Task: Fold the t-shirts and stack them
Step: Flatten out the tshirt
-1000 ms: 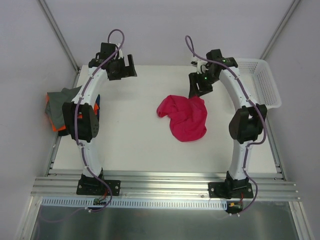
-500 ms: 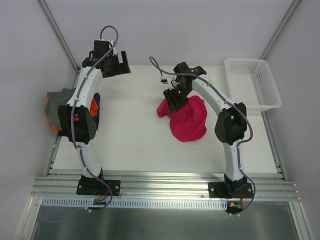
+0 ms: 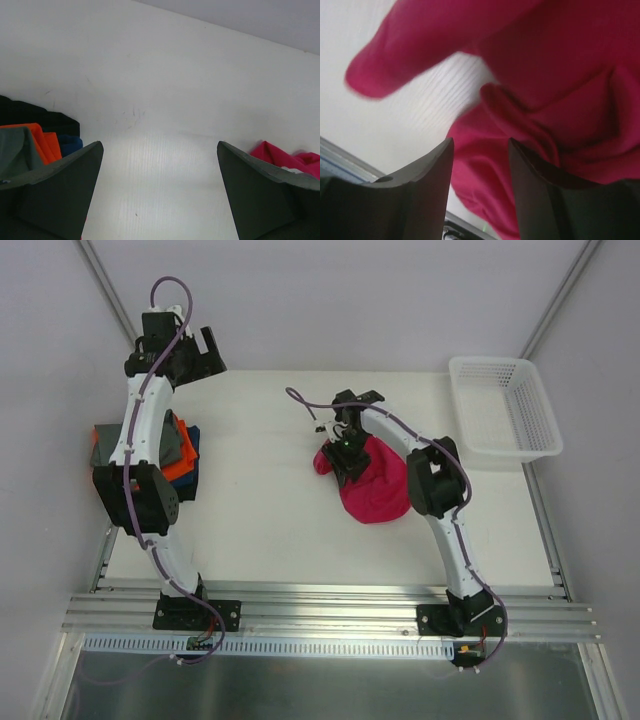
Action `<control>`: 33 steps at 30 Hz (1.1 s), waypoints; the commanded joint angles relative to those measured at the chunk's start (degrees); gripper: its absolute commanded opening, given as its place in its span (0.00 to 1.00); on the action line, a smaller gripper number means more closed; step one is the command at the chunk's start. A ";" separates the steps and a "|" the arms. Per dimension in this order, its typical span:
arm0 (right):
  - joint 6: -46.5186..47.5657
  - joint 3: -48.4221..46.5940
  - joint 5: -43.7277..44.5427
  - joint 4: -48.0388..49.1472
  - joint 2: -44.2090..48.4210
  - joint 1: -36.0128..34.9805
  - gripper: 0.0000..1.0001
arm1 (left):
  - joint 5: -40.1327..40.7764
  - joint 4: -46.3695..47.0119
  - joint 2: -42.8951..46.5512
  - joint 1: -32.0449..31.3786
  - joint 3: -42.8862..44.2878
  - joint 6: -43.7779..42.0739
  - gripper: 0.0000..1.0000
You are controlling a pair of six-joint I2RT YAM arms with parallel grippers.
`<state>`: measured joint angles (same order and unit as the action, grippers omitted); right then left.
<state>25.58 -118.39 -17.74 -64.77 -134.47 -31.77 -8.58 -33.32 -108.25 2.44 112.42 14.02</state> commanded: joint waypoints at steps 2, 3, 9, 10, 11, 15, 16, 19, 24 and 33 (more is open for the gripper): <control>0.61 -7.46 4.46 0.08 -4.21 -0.40 0.51 | -0.03 0.63 7.43 0.11 -1.41 0.48 0.99; 0.61 -9.99 5.51 0.35 -5.00 -0.57 0.51 | -0.12 0.63 7.78 0.11 -1.85 0.57 0.99; 0.87 -13.97 9.73 2.63 -6.76 -1.89 0.51 | -0.47 0.63 10.07 0.11 -5.63 0.66 0.99; 0.96 -14.32 10.26 2.81 -6.77 -2.15 0.51 | -0.73 0.63 10.16 0.02 -5.81 0.83 0.99; 0.96 -14.59 10.70 3.42 -6.85 -2.24 0.52 | -0.91 0.63 10.25 0.02 -6.16 0.83 0.99; 0.87 -17.05 11.58 4.30 -8.78 -2.68 0.53 | -1.61 0.71 10.07 0.02 -5.90 1.27 0.99; 0.78 -17.40 11.85 4.48 -9.13 -2.95 0.53 | -1.62 0.63 9.99 0.11 -5.72 1.27 0.99; 0.70 -18.37 12.11 4.83 -10.54 -3.47 0.53 | -1.70 0.80 9.98 0.11 -5.11 1.27 0.99; 1.04 -18.55 13.51 5.27 -11.86 -3.91 0.52 | -1.53 0.80 10.77 0.11 -5.54 1.10 0.99; 2.45 -17.67 19.12 5.80 -9.94 -4.18 0.30 | -2.23 0.89 10.60 0.11 -6.60 1.53 0.99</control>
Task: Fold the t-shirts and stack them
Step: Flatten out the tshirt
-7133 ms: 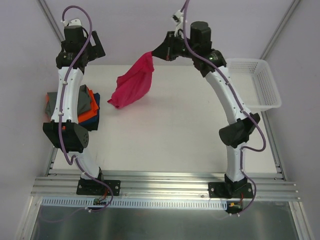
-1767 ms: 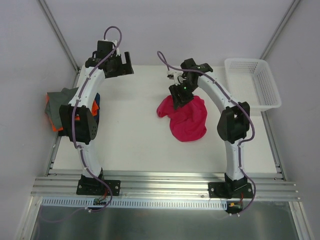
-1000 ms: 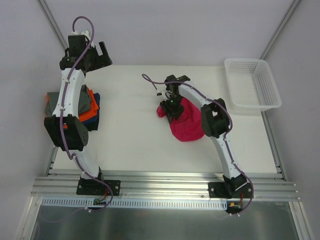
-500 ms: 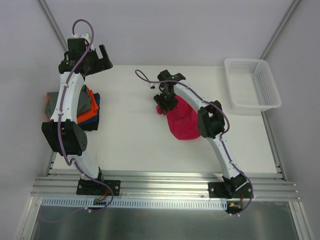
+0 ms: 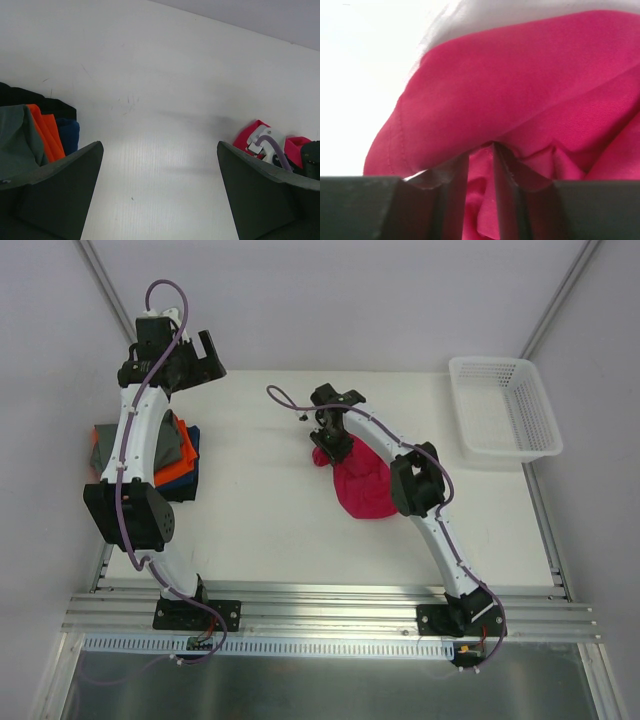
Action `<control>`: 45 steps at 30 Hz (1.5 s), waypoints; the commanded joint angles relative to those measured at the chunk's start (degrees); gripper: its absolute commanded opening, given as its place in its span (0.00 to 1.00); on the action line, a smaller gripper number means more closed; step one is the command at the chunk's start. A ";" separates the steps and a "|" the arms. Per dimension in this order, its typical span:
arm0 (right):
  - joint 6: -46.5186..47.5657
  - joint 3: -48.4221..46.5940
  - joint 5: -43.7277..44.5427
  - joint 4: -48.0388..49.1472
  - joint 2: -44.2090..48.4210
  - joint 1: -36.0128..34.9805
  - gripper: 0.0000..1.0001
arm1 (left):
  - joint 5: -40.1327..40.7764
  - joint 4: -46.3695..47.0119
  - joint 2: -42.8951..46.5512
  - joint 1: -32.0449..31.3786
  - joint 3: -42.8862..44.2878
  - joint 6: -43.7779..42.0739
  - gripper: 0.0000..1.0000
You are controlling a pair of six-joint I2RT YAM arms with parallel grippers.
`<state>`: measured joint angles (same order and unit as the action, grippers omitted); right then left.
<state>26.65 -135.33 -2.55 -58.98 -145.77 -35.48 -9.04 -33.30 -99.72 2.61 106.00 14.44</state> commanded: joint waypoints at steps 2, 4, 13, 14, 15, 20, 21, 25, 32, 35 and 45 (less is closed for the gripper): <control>2.78 0.32 5.35 -0.17 3.03 -0.38 0.27 | -2.47 0.96 1.38 -0.06 0.00 1.65 0.99; 3.93 2.16 7.29 0.01 7.16 -0.20 0.25 | -3.61 1.04 0.67 -0.06 0.61 2.00 0.99; 6.83 8.85 12.83 0.53 25.51 2.44 0.00 | -7.66 1.48 -4.24 -0.24 4.04 2.44 0.99; 7.09 9.81 13.09 0.71 26.76 2.44 0.00 | -7.66 1.48 -4.77 -0.24 4.30 2.09 0.99; 7.44 10.08 13.09 0.71 27.73 2.44 0.00 | -7.66 1.48 -5.13 -0.33 4.57 2.00 0.99; 5.95 10.26 12.05 0.71 31.07 1.56 0.28 | -9.15 1.48 -6.98 -0.50 5.98 2.44 0.99; 5.87 10.00 8.21 0.36 30.90 1.04 0.45 | -9.07 1.48 -6.98 -0.50 5.98 2.44 0.99; 0.52 9.82 -3.85 -2.44 27.66 0.59 0.58 | -6.44 1.48 -5.40 -1.20 5.72 1.30 0.99; -0.73 8.69 -6.95 -4.04 16.68 -0.64 0.46 | -2.22 1.57 -0.48 -1.12 3.61 -0.46 0.99; -0.38 6.49 -5.63 -3.77 12.29 -0.90 0.41 | -1.60 1.57 1.11 -1.12 2.29 -0.90 0.99; 0.94 1.30 -0.53 -1.67 5.06 -2.13 0.36 | -0.98 1.57 2.60 -1.12 0.88 -1.52 0.99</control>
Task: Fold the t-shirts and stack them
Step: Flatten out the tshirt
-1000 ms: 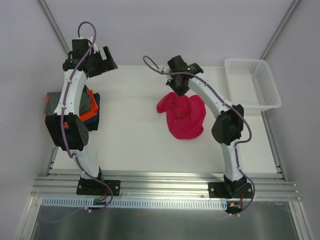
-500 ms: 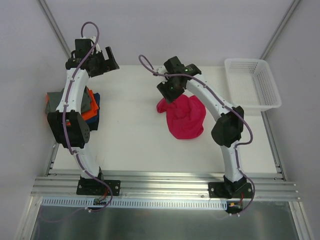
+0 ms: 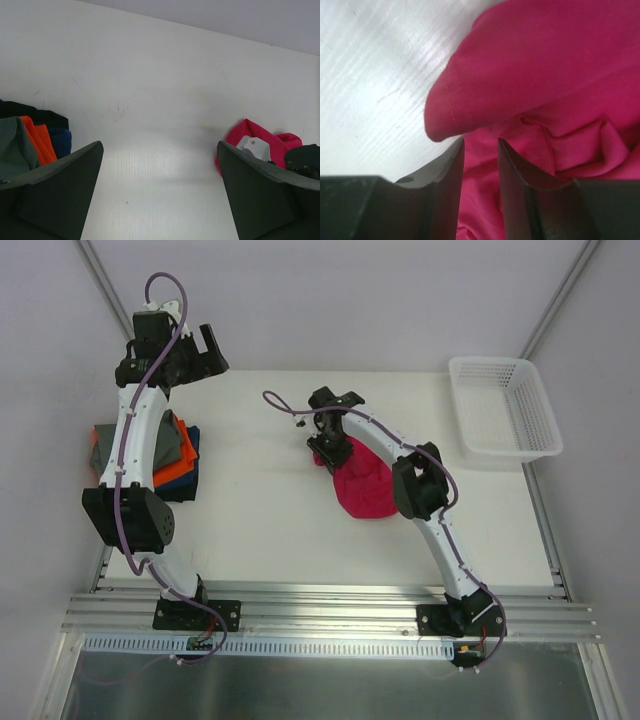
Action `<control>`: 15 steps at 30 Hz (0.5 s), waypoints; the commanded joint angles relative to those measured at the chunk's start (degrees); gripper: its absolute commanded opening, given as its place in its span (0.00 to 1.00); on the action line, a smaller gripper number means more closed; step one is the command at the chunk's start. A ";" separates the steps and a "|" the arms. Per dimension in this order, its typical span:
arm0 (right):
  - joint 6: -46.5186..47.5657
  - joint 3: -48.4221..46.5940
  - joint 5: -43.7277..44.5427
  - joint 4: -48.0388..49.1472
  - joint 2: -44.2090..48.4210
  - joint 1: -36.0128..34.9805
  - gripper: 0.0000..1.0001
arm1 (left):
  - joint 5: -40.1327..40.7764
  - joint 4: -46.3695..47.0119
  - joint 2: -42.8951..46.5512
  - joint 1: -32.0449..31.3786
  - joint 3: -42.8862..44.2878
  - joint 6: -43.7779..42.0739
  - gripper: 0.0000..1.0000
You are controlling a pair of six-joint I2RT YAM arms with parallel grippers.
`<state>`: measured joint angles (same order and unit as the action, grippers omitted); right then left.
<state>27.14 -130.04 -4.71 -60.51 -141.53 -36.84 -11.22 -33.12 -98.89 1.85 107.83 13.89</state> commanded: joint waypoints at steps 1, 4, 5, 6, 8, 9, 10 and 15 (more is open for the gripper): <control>0.46 -4.26 1.81 -0.13 0.56 -0.86 0.36 | 1.03 1.40 1.86 -0.35 -0.96 -0.97 0.99; 0.64 -4.96 2.77 0.31 -0.23 -0.95 0.35 | 0.59 1.48 1.51 -0.35 -0.78 -0.71 0.99; 0.64 -5.05 2.95 0.48 -0.41 -0.87 0.35 | 0.59 1.48 1.51 -0.35 -0.87 -0.62 0.99; 0.81 -5.05 3.04 0.66 -0.67 -1.04 0.35 | 0.41 1.48 1.42 -0.35 -0.87 -0.53 0.99; 1.07 -5.05 3.56 0.83 -1.02 -1.04 0.35 | 0.41 1.48 1.25 -0.35 -0.78 -0.44 0.99; 1.16 -5.05 3.83 1.09 -1.37 -1.04 0.35 | 0.41 1.57 1.16 -0.44 -0.69 -0.36 0.99; 1.34 -5.14 4.01 1.27 -1.90 -1.04 0.35 | 0.33 1.48 1.07 -0.44 -0.69 -0.27 0.99; 1.78 -5.84 6.55 2.15 -3.57 -1.04 0.35 | 0.24 1.57 1.07 -0.44 -0.34 -0.27 0.99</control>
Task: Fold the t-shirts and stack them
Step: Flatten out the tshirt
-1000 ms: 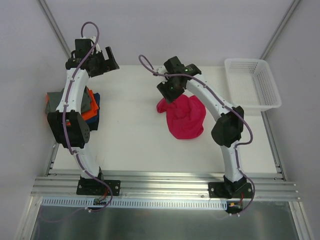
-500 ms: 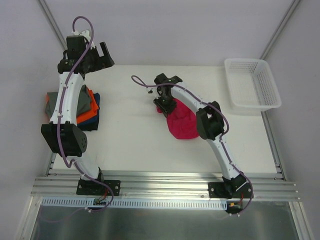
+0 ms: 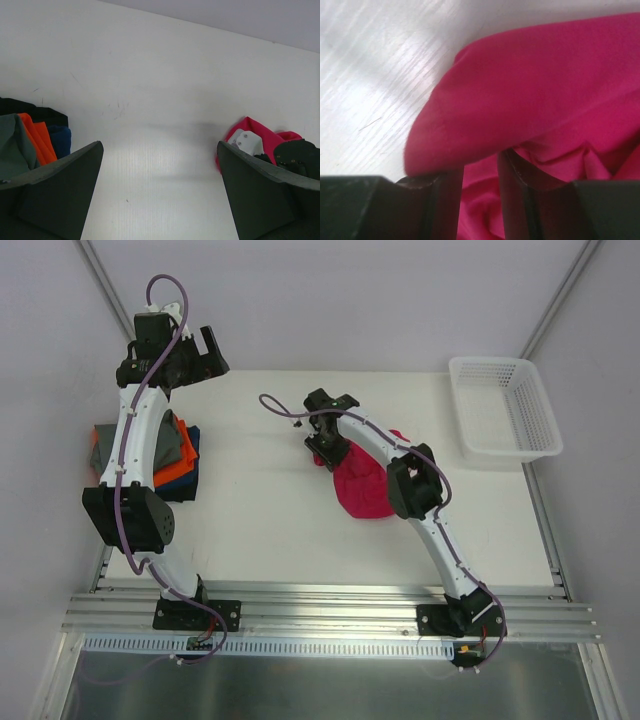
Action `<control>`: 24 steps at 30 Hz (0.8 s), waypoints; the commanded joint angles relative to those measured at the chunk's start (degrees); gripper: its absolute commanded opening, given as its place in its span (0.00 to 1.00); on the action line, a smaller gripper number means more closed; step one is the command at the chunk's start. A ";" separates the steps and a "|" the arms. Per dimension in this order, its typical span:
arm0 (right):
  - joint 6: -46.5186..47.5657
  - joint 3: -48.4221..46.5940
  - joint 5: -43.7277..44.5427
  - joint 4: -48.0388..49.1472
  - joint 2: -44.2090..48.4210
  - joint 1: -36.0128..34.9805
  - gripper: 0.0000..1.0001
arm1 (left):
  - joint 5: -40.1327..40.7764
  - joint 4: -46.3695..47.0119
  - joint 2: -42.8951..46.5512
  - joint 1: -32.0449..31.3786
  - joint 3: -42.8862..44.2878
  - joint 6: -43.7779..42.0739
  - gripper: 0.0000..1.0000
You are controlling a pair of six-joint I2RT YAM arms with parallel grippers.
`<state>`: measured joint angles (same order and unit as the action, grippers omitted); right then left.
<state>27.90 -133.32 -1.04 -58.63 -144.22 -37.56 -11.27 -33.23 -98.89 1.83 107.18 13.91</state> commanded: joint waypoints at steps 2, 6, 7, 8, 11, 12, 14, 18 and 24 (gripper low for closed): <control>1.28 -2.65 4.02 0.62 -1.06 -0.41 0.35 | 0.37 1.77 1.07 -0.33 0.31 -0.38 0.99; 2.07 -2.39 5.87 1.33 -1.15 -0.23 0.34 | 0.11 1.77 0.89 -0.33 -0.04 -0.11 0.99; 2.24 -2.39 6.22 1.50 -1.24 -0.14 0.31 | 0.11 1.77 0.89 -0.33 0.05 0.06 0.99; 2.42 -2.30 6.66 1.59 -1.41 -0.32 0.28 | -0.07 1.77 0.81 -0.33 0.05 0.24 0.99; 2.77 -2.21 7.27 1.94 -1.76 -0.23 0.12 | -0.60 1.86 0.37 -0.33 0.40 0.41 0.99; 2.77 -2.21 7.71 2.03 -2.02 -0.23 0.03 | -0.68 1.94 0.37 -0.33 0.49 0.41 0.99; 3.12 -2.30 8.76 2.20 -2.03 -0.32 0.00 | -1.04 1.86 0.28 -0.33 0.58 0.50 0.99; 4.70 -2.83 10.09 1.85 1.12 -0.23 0.00 | -1.30 1.86 0.45 -0.33 0.32 0.59 0.99; 7.42 1.91 11.23 1.15 18.07 1.44 0.00 | -5.34 1.94 0.02 -0.33 -1.00 0.76 0.99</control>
<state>32.45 -132.07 7.64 -56.29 -141.32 -37.28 -13.06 -33.15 -99.00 1.85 106.96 13.98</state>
